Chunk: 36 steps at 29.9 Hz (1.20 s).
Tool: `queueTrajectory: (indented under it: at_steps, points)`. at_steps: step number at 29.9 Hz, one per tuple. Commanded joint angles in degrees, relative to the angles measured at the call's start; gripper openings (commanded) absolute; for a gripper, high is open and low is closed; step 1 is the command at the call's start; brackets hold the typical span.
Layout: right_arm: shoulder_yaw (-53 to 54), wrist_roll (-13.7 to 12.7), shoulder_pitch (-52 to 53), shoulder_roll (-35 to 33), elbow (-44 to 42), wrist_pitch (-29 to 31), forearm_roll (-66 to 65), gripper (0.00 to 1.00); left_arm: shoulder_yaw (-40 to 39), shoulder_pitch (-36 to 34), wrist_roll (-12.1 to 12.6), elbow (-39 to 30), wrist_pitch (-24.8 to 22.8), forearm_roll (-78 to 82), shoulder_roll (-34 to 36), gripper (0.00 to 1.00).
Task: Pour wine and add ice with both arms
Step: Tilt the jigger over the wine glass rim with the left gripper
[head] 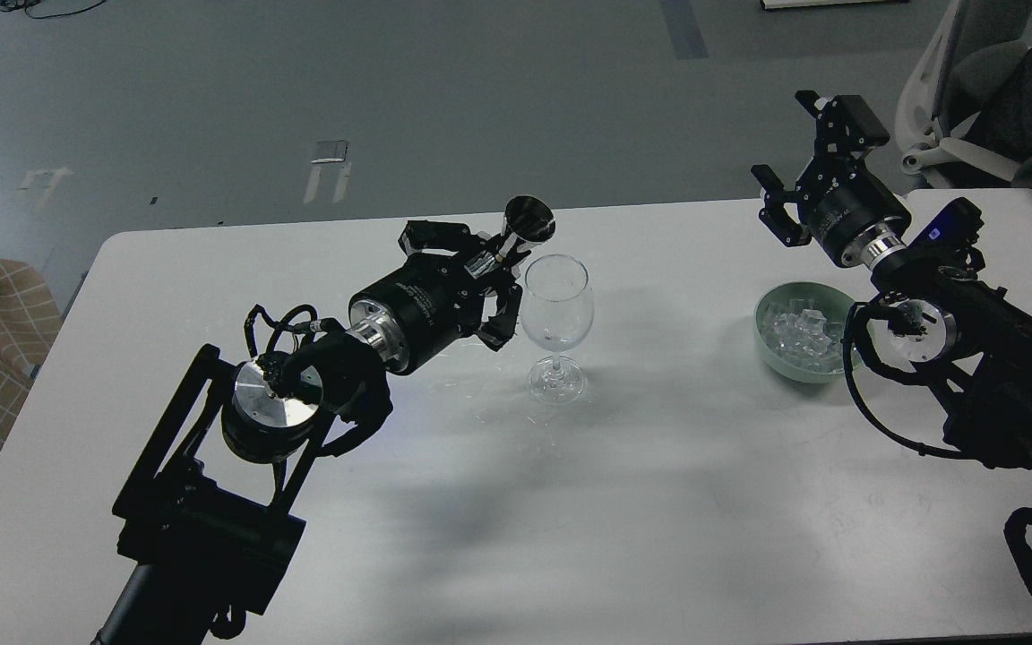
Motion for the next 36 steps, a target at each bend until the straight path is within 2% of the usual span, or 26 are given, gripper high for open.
queueTrajectory:
  at_steps: [1,20,26,36]
  points:
    - [0.00,0.08,-0.05,0.08,0.00,0.01,0.01,1.00,0.07,-0.36,0.00,0.01,0.11,1.49,0.01,0.00]
    - [0.00,0.17,-0.14,0.08,0.00,0.01,0.01,1.00,0.25,-0.71,-0.18,0.19,-0.94,11.69,0.01,0.00]
    - [0.00,0.17,-0.14,0.08,0.00,0.01,0.01,1.00,1.74,-0.18,-0.36,0.28,-5.42,15.21,0.79,0.00]
    - [0.00,0.26,-0.23,0.08,0.00,-0.17,0.01,1.00,3.32,-0.18,-0.44,0.28,-5.95,18.63,2.03,0.00]
